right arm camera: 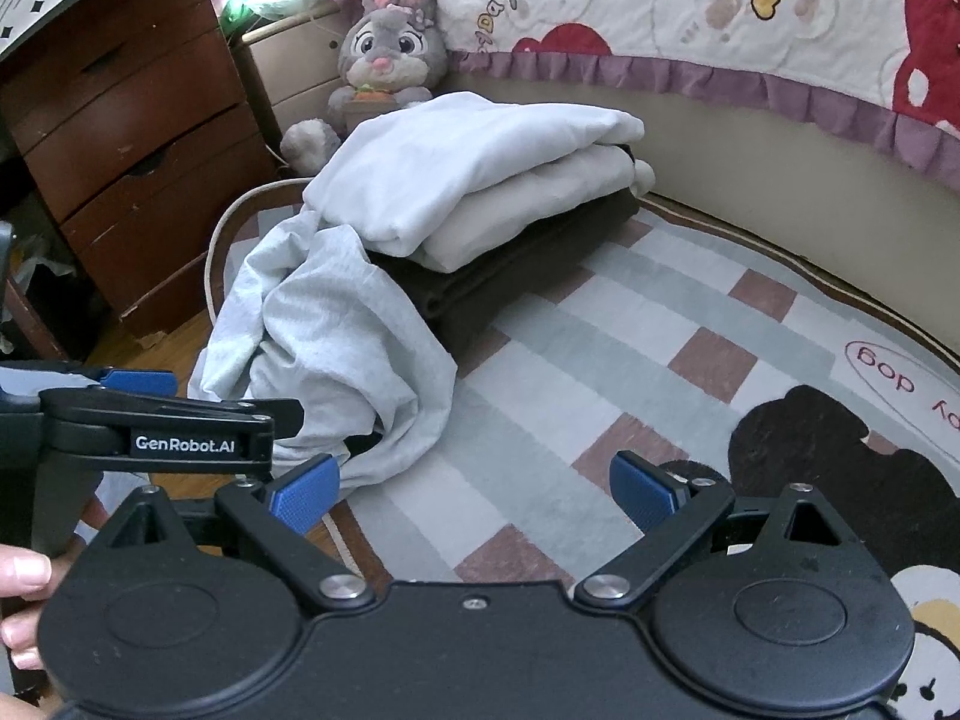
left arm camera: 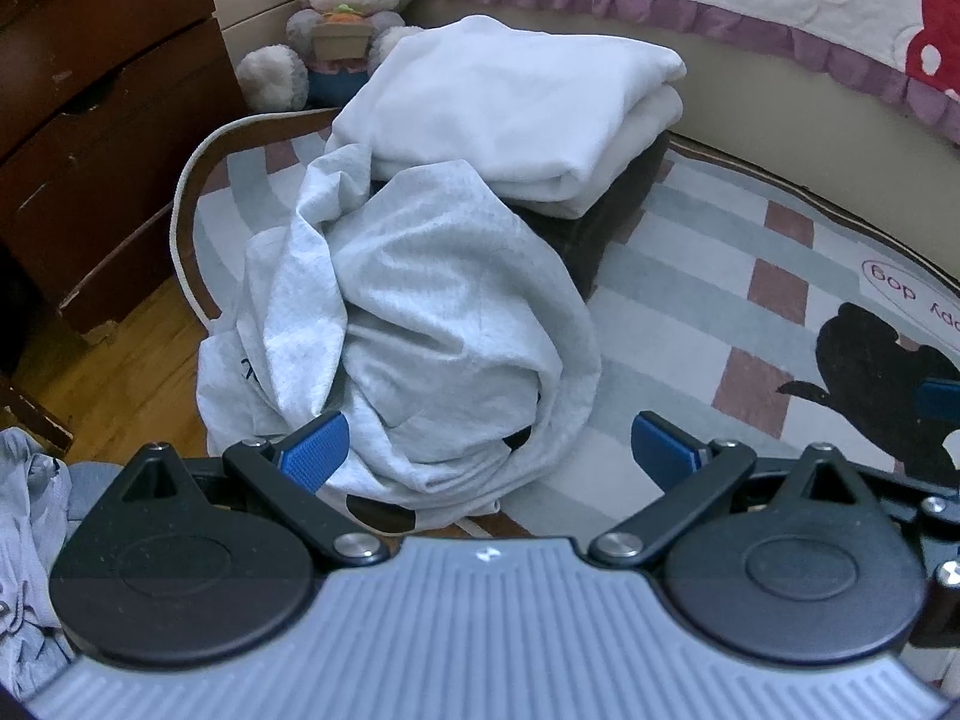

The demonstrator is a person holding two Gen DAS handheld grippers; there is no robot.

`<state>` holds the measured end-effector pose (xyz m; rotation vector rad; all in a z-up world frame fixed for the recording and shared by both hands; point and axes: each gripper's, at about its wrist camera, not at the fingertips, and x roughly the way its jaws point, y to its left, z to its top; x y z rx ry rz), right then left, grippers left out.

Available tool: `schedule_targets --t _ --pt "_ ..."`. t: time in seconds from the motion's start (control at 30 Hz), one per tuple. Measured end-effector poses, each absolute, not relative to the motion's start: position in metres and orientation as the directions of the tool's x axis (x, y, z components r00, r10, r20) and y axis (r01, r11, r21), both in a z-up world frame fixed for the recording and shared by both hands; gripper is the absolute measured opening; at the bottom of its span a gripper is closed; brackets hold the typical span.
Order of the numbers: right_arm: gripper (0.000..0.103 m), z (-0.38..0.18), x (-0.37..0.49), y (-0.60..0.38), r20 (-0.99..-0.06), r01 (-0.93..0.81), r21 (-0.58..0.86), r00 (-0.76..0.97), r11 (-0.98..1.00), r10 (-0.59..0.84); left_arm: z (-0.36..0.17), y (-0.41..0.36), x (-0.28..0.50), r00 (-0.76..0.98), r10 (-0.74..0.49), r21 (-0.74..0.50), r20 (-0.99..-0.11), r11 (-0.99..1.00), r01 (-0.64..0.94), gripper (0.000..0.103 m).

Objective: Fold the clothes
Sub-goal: 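Move both grippers toward the crumpled grey sweatshirt on the box, then grasp the grey sweatshirt with the left gripper while the right gripper grasps it too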

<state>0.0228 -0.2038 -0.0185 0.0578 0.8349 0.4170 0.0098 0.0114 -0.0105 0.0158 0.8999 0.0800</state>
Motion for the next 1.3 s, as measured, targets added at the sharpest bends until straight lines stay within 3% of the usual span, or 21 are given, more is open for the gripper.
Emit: schedule_targets --t 0.2,0.37,0.47,0.67,0.83,0.97,1.13,1.27,1.3 --pt "0.098 -0.025 0.025 -0.205 -0.719 -0.319 0.225 0.583 0.921 0.377 -0.014 0.014 0.012 0.626 0.101 0.062 -0.773 0.994 -0.085 0.102" --pt "0.099 -0.026 0.025 -0.206 -0.721 -0.315 0.229 0.581 0.921 0.378 -0.020 0.031 0.017 0.699 0.208 0.148 -0.685 0.978 -0.146 0.102" --pt "0.099 -0.027 0.025 -0.207 -0.721 -0.311 0.232 0.581 0.922 0.377 -0.022 0.048 0.023 0.710 0.237 0.164 -0.663 0.972 -0.171 0.094" --pt "0.098 -0.030 0.027 -0.206 -0.699 -0.310 0.260 0.594 0.915 0.399 -0.027 0.086 0.027 0.710 0.146 0.027 -0.689 0.984 -0.177 0.083" --pt "0.098 -0.034 0.036 -0.193 -0.681 -0.319 0.279 0.599 0.906 0.421 -0.047 0.108 0.033 0.690 0.141 0.003 -0.710 0.980 -0.198 0.085" --pt "0.097 -0.044 0.040 -0.184 -0.685 -0.334 0.273 0.591 0.902 0.427 -0.074 0.125 0.054 0.650 0.197 0.058 -0.734 0.972 -0.228 0.087" --pt "0.090 -0.059 0.042 -0.181 -0.691 -0.349 0.291 0.567 0.891 0.447 -0.098 0.138 0.076 0.633 0.252 0.122 -0.732 0.962 -0.242 0.097" --pt "0.083 -0.064 0.043 -0.183 -0.706 -0.324 0.263 0.577 0.909 0.411 -0.121 0.159 0.094 0.637 0.156 0.008 -0.755 0.973 -0.229 0.095" --pt "0.083 -0.065 0.044 -0.183 -0.710 -0.317 0.256 0.580 0.913 0.400 -0.125 0.166 0.098 0.631 0.100 -0.056 -0.769 0.973 -0.223 0.086"
